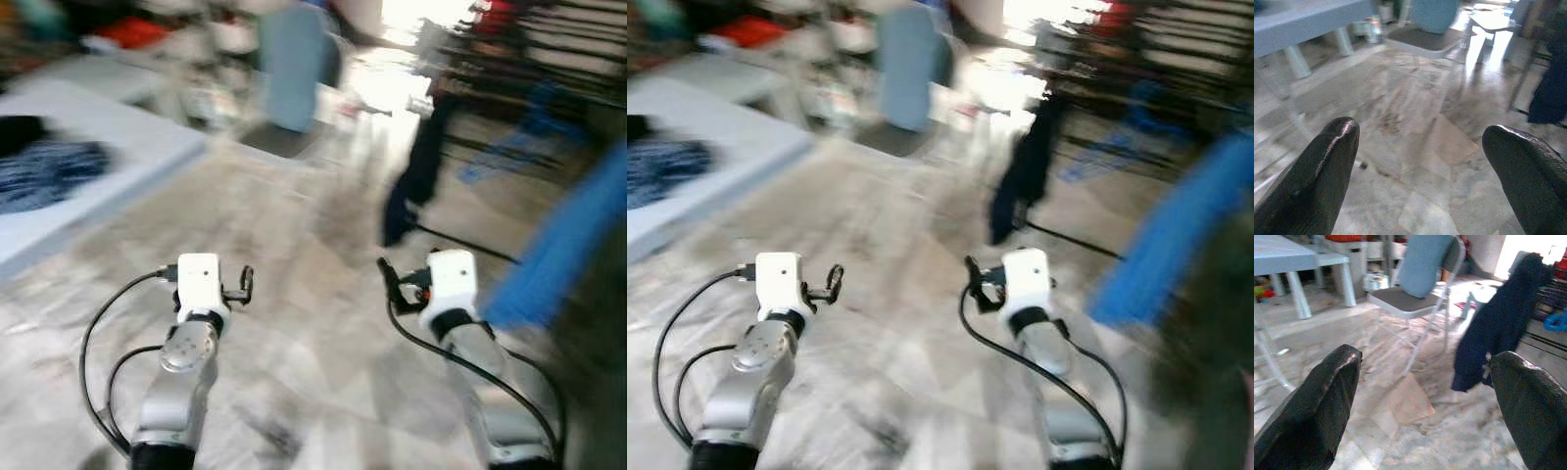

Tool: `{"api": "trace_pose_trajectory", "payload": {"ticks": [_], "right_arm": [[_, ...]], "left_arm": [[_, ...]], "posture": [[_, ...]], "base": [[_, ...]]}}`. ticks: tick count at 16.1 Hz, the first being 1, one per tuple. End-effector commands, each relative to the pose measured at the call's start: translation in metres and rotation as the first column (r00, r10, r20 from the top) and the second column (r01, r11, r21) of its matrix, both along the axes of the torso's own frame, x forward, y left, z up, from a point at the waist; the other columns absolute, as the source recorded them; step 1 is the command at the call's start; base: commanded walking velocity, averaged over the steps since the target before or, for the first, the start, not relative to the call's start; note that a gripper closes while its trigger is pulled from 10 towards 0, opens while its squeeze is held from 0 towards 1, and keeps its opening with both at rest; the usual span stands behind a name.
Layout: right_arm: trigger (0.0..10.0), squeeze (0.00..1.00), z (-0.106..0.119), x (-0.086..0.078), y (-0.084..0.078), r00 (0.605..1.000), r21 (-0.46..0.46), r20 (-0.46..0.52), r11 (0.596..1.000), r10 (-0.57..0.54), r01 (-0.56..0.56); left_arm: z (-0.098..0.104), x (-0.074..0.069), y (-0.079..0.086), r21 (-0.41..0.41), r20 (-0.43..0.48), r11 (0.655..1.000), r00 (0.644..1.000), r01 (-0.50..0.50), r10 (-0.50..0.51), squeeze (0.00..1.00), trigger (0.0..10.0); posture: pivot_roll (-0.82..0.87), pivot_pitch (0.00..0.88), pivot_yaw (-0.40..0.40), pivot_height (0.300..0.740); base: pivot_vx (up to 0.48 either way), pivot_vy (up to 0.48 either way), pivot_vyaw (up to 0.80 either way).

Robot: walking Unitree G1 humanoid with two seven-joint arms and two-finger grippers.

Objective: Hang hanger

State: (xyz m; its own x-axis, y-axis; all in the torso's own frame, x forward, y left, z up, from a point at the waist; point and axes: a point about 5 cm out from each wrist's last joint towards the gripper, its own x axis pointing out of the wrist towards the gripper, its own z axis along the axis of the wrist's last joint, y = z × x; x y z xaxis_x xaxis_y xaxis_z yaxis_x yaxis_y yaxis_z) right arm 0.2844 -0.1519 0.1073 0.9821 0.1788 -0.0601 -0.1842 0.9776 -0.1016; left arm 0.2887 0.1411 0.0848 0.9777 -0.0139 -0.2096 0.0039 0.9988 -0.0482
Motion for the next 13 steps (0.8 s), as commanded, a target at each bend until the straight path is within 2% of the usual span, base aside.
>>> {"api": "trace_pose_trajectory", "payload": {"ticks": [1, 7, 10, 13], "right_arm": [[10.0, 0.00, 0.005, 0.000, 0.004, 1.000, 0.007, 0.021, 1.000, 0.021, -0.021], [10.0, 0.00, 0.007, 0.000, 0.004, 0.999, 0.023, 0.027, 0.999, 0.032, -0.033], [10.0, 0.00, 0.007, 0.000, 0.006, 0.999, 0.029, 0.033, 0.999, 0.039, -0.039], [10.0, 0.00, 0.008, 0.000, 0.008, 0.998, 0.032, 0.037, 0.998, 0.049, -0.050]], "left_arm": [[-0.002, -0.001, 0.004, 0.010, -0.009, 1.000, 1.000, -0.010, 0.010, 0.00, 10.0], [0.007, -0.005, 0.005, 0.028, 0.094, 0.999, 0.995, -0.015, 0.012, 0.00, 10.0], [0.011, -0.011, 0.007, 0.100, 0.139, 0.995, 0.990, -0.007, -0.007, 0.00, 10.0], [0.015, -0.016, 0.009, 0.119, 0.169, 0.993, 0.986, -0.018, -0.002, 0.00, 10.0]], "posture": [[-0.12, 0.000, 0.023, 0.740], [-0.12, 0.000, 0.024, 0.740], [-0.11, 0.000, 0.020, 0.740], [-0.11, 0.000, 0.019, 0.740]], "base": [[0.000, 0.000, 0.80], [0.000, 0.000, 0.80], [0.000, 0.000, 0.80], [0.000, 0.000, 0.80]]}}
